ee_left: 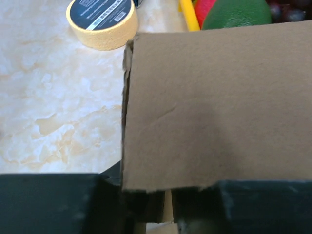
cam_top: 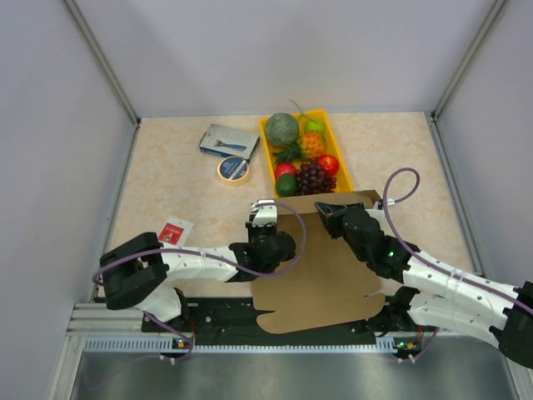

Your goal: Fold the paper box

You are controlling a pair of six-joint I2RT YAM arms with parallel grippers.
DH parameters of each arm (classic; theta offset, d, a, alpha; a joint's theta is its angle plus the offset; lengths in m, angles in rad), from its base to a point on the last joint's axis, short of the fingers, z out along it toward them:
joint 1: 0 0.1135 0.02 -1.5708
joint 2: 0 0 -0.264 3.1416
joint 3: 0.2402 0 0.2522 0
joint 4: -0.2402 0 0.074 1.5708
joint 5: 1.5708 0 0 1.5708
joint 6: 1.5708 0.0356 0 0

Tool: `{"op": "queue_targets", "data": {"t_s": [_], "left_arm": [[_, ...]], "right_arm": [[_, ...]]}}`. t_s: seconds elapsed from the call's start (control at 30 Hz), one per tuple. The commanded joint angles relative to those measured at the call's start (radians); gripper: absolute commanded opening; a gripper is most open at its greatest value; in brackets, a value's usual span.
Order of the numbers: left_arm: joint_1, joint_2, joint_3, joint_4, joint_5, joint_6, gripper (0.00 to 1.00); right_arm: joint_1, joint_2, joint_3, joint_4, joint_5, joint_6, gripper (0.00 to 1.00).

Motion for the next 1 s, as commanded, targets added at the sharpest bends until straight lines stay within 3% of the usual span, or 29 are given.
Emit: {"op": "queue_targets", "data": {"t_s": [0.0,0.13,0.23,0.33,0.53,0.57,0.63,0.7,0.73,0.77,0.83,0.97], "left_arm": [[0.004,0.063,0.060,-0.119,-0.127,-0.121,0.20],[0.006,0.138,0.123,-0.197,-0.195,-0.186,0.00],[0.003,0.186,0.151,-0.265,-0.238,-0.280,0.00],[-0.003,0.225,0.201,-0.453,-0.282,-0.448,0.00],[-0.005,0.246,0.255,-0.552,-0.261,-0.474,0.02],[-0.005,0.234,0.255,-0.567,-0.214,-0.486,0.11],[-0.011,0.179,0.217,-0.543,-0.162,-0.491,0.40],[-0.022,0.122,0.157,-0.401,-0.058,-0.317,0.53],[-0.026,0.052,0.064,-0.225,-0.008,-0.243,0.72],[-0.026,0.013,0.022,-0.134,0.042,-0.177,0.99],[-0.028,-0.098,-0.090,0.026,0.180,-0.068,0.99],[-0.028,-0.267,-0.174,0.059,0.378,0.013,0.99]], "right_arm": [[0.023,0.020,-0.046,-0.190,-0.062,-0.029,0.00],[0.023,0.006,-0.071,-0.190,-0.075,-0.011,0.00],[0.023,-0.003,-0.086,-0.184,-0.083,-0.003,0.00],[0.022,-0.012,-0.086,-0.185,-0.082,-0.018,0.00],[0.023,-0.009,-0.083,-0.184,-0.074,-0.015,0.00],[0.023,-0.014,-0.083,-0.182,-0.069,-0.018,0.00],[0.023,-0.029,-0.086,-0.184,-0.054,-0.034,0.00],[0.023,-0.044,-0.092,-0.185,-0.045,-0.035,0.00],[0.022,-0.046,-0.098,-0.184,-0.042,-0.032,0.00],[0.022,-0.048,-0.100,-0.184,-0.040,-0.031,0.00],[0.020,-0.043,-0.100,-0.182,-0.036,-0.032,0.01],[0.020,-0.031,-0.088,-0.175,-0.023,-0.054,0.04]]}}
